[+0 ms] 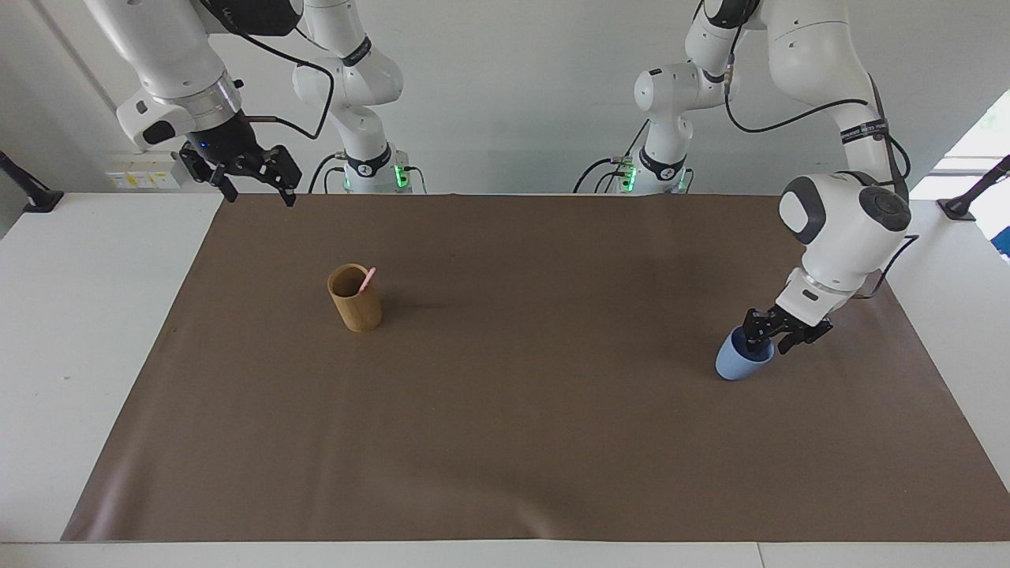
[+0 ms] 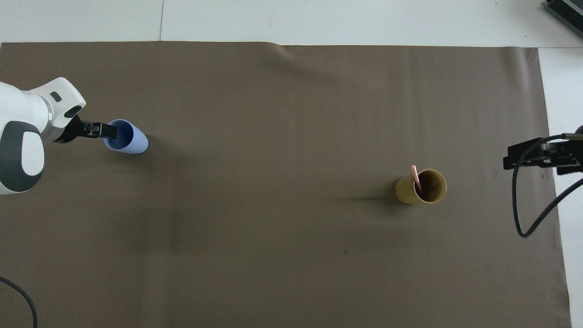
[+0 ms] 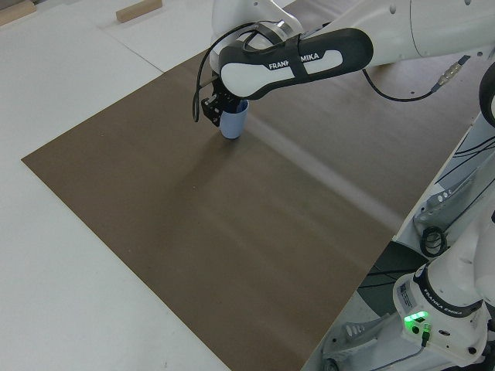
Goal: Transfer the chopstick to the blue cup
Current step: 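Grasp the light-blue cup rim with the left gripper and lift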
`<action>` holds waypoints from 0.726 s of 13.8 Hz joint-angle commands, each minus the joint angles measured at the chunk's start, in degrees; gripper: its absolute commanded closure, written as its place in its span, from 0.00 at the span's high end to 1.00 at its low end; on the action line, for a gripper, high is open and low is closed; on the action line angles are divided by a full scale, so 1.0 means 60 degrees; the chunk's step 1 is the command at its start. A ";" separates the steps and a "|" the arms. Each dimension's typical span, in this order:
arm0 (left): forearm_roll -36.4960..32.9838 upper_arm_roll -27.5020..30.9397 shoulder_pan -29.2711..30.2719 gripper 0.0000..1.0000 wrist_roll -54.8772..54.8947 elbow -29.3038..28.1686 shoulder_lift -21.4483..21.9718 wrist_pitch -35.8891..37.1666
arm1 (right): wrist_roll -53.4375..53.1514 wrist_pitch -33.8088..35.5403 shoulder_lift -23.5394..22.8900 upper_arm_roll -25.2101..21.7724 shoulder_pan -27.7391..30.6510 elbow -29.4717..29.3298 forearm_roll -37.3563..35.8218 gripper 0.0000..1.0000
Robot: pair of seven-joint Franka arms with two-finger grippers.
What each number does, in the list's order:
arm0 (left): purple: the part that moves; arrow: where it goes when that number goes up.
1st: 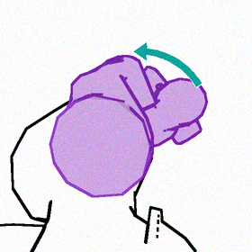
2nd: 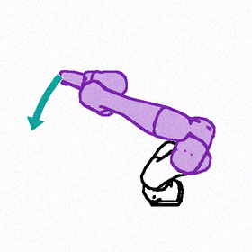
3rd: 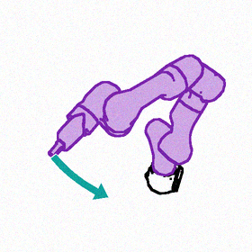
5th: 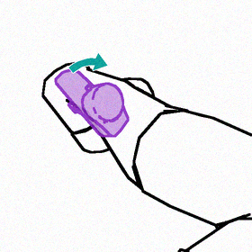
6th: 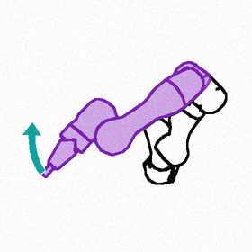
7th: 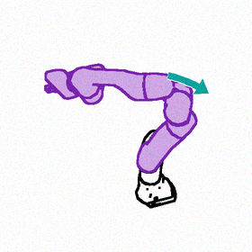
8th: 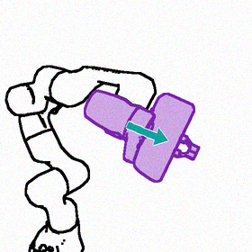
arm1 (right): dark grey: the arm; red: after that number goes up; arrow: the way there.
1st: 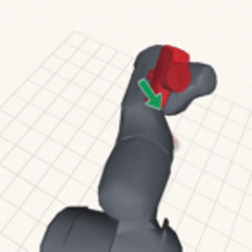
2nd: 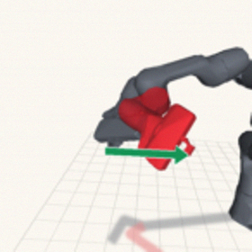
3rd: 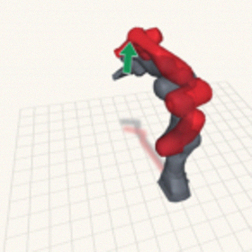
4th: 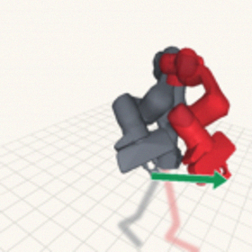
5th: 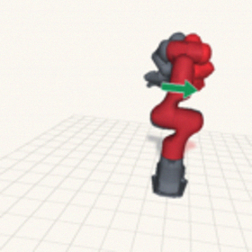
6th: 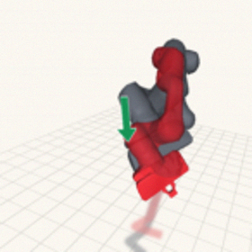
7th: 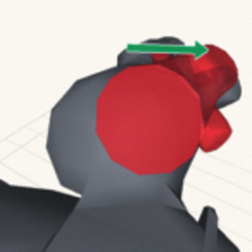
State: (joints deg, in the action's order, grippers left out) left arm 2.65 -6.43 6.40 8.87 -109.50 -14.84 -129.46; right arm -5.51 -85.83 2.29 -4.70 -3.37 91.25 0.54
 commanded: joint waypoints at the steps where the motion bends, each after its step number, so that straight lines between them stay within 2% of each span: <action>1: 0.0203 0.0104 -0.0130 0.02 0.0132 -0.0251 0.0188 0.0084 | -0.0107 -0.0021 0.0087 0.0066 0.0063 0.0055 -0.0046 1.00; 2: 0.0203 0.0104 -0.0130 0.00 0.0161 -0.0179 0.0217 0.0377 | -0.0078 -0.0036 0.0087 0.0095 0.0034 0.0055 -0.0032 1.00; 5: 0.0188 0.0104 -0.0144 0.00 0.0220 -0.0178 0.0918 0.1226 | 0.0242 0.0124 0.0217 0.0008 0.0092 0.0069 -0.0017 1.00; 6: 0.0203 0.0075 -0.0231 0.00 0.0191 -0.0192 0.1167 0.1636 | 0.0955 0.0270 0.0306 0.0022 0.0078 0.0142 -0.0002 1.00; 8: 0.0203 0.0075 -0.0801 0.00 0.0045 -0.0236 0.1447 0.1961 | 0.3337 0.0287 0.0582 -0.0079 0.0252 0.0579 0.0885 1.00; 10: 0.0203 0.0075 -0.1663 0.00 -0.1221 -0.0382 0.1564 0.1963 | 0.5784 0.0185 0.0891 -0.0109 0.0575 0.1370 0.1635 1.00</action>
State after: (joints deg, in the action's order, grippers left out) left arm 3.30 -6.83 1.38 6.98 -109.89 -7.02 -117.94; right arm 17.26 -83.70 4.22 -5.29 -2.05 93.48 6.40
